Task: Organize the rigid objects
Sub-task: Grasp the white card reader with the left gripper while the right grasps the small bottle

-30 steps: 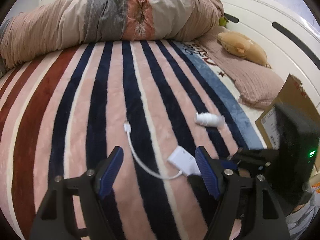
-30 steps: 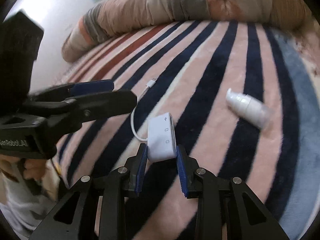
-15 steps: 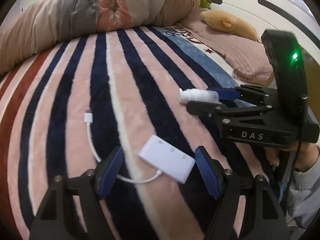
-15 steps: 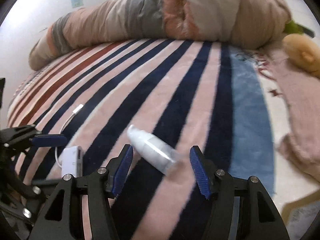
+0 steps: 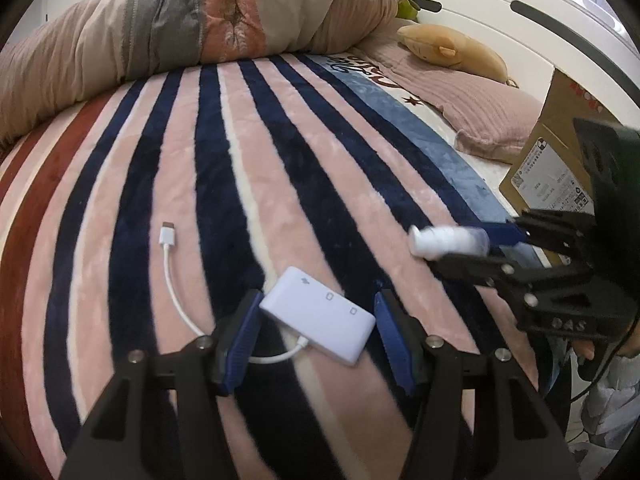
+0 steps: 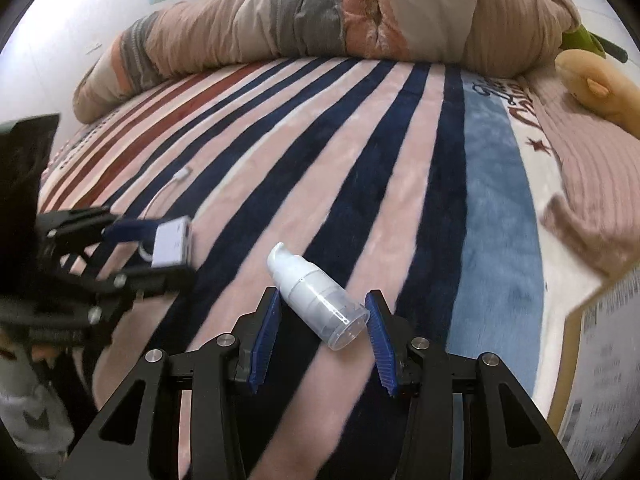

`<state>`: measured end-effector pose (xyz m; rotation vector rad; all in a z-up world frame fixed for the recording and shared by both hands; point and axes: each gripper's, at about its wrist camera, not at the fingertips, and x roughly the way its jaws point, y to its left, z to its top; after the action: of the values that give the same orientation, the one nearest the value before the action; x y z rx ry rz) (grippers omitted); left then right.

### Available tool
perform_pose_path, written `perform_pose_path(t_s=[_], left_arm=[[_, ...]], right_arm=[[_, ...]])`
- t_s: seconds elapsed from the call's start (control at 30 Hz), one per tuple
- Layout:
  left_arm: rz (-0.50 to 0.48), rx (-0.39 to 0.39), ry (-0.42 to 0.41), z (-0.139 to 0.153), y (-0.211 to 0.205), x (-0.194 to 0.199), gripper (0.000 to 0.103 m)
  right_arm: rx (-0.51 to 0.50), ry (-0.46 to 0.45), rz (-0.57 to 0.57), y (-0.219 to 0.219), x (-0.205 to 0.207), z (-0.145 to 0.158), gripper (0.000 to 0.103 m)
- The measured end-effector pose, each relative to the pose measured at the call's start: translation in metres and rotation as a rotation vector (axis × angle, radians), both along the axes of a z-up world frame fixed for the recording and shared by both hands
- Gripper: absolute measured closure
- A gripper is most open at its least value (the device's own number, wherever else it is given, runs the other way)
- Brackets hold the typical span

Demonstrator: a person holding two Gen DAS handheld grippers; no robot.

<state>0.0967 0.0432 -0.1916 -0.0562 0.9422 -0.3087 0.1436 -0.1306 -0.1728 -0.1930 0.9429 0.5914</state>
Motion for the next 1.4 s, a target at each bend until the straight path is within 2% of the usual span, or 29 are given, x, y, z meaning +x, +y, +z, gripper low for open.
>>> perform_pose_path(t_s=[0.13, 0.23, 0.33, 0.4, 0.5, 0.53, 0.6, 0.7, 0.87, 1.1, 1.27, 1.4], left_arm=[[0.005, 0.012, 0.018, -0.004, 0.000, 0.001, 0.048], [-0.009, 0.048, 0.016, -0.006, -0.007, 0.001, 0.044], [-0.010, 0.067, 0.011, -0.008, -0.010, 0.002, 0.044], [0.000, 0.067, 0.008, -0.009, -0.010, 0.003, 0.048], [0.003, 0.069, 0.003, -0.008, -0.010, 0.003, 0.048], [0.002, 0.073, -0.001, -0.008, -0.010, 0.002, 0.048], [0.006, 0.076, -0.011, -0.005, -0.010, 0.000, 0.048], [0.026, 0.060, -0.026, 0.004, -0.005, -0.005, 0.048], [0.042, 0.053, -0.087, 0.034, -0.001, -0.024, 0.048], [0.036, 0.030, -0.214, 0.098, -0.011, -0.056, 0.048], [-0.032, 0.006, -0.335, 0.156, -0.039, -0.073, 0.048], [-0.128, -0.051, -0.389, 0.194, -0.069, -0.071, 0.048]], right_arm=[[-0.029, 0.009, 0.038, 0.002, -0.009, -0.003, 0.063], [-0.055, 0.008, 0.090, 0.007, -0.017, -0.003, 0.063], [-0.014, 0.039, 0.146, 0.007, -0.020, -0.002, 0.063], [-0.016, 0.018, 0.147, 0.008, -0.018, -0.003, 0.063], [-0.035, -0.016, 0.151, 0.014, -0.012, -0.007, 0.063], [-0.039, -0.022, 0.155, 0.016, -0.010, -0.008, 0.064], [-0.049, -0.030, 0.160, 0.019, -0.012, -0.007, 0.083], [-0.040, -0.050, 0.138, 0.018, -0.014, 0.001, 0.083], [0.010, -0.111, 0.132, 0.018, -0.033, 0.034, 0.083], [0.098, -0.244, 0.127, 0.007, -0.071, 0.099, 0.083], [0.162, -0.351, 0.050, -0.033, -0.095, 0.149, 0.083], [0.153, -0.436, -0.065, -0.075, -0.104, 0.176, 0.083]])
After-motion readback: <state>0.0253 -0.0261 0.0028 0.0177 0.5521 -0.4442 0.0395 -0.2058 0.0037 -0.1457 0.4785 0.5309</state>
